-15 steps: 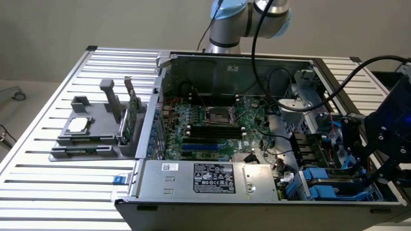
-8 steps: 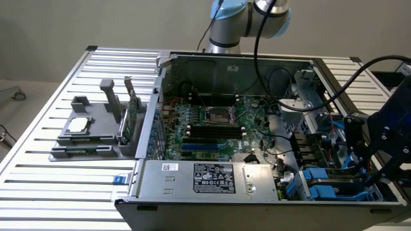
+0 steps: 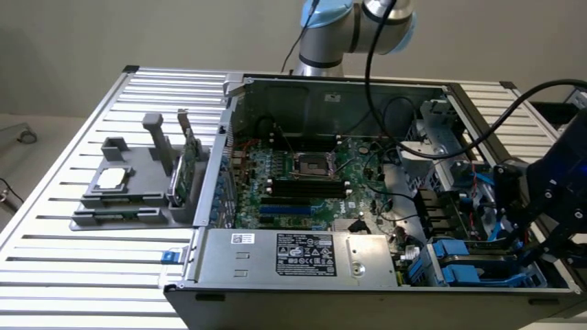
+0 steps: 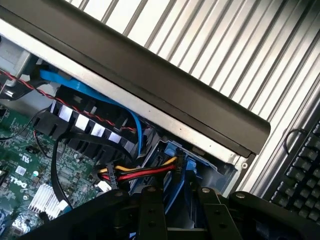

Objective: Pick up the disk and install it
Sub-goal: 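Insert the second disk wire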

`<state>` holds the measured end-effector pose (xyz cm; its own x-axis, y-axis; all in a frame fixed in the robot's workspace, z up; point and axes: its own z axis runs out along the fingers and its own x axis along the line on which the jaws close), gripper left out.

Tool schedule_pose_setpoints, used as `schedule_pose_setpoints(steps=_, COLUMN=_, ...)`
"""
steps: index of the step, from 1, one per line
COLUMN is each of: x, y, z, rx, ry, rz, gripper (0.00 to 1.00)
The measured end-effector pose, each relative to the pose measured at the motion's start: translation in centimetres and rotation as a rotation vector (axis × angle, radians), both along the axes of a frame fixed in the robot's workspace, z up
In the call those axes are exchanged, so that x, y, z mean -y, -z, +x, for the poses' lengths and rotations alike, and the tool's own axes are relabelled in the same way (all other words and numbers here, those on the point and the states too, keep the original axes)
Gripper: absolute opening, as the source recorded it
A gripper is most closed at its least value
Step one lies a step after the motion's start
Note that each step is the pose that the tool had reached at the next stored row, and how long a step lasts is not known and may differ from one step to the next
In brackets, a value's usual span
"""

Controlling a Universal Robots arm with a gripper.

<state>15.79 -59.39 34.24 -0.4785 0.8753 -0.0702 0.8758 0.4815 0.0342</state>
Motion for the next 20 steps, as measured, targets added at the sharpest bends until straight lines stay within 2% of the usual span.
schedule_pose_setpoints(steps=5, x=0.11, y=0.0, z=0.31, rx=-0.0024, ry=0.004, rz=0.004, gripper=0.31)
schedule_pose_setpoints(steps=12, x=0.39, y=0.0, z=0.45, rx=-0.0102, ry=0.012, rz=0.0081, gripper=0.31)
schedule_pose_setpoints(steps=14, x=0.47, y=0.01, z=0.46, rx=-0.0129, ry=0.015, rz=0.0095, gripper=0.29)
schedule_pose_setpoints(steps=16, x=0.59, y=0.01, z=0.47, rx=-0.017, ry=0.02, rz=0.0112, gripper=0.17)
schedule_pose_setpoints(steps=20, x=0.75, y=0.01, z=0.48, rx=-0.0232, ry=0.031, rz=0.0118, gripper=0.17)
